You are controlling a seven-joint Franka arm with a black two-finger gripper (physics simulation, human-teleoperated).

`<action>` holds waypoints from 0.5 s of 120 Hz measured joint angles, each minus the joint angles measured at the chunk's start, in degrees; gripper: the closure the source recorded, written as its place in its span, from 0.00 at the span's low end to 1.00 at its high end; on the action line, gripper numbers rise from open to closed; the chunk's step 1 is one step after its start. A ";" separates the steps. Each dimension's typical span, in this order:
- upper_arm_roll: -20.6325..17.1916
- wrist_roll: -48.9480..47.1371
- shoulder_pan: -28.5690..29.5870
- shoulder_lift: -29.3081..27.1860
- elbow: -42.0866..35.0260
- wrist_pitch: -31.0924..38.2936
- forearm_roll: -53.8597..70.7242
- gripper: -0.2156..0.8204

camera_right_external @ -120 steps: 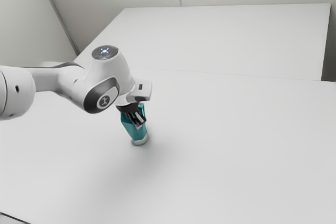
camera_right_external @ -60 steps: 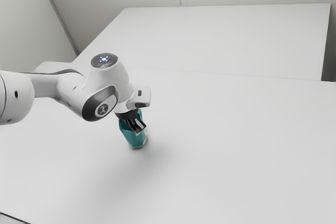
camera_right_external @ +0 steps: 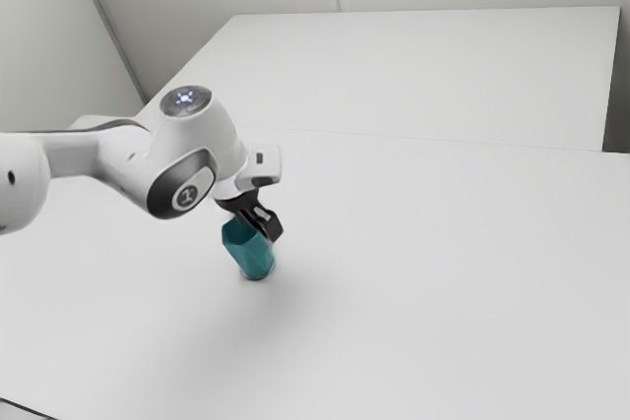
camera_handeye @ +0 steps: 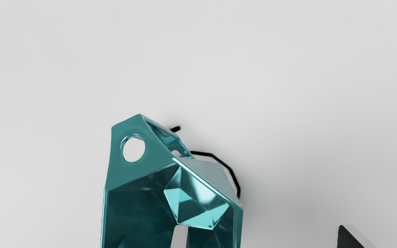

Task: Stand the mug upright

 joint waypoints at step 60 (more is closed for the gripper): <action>-0.05 -1.11 1.98 1.72 18.95 -21.00 -10.86 0.24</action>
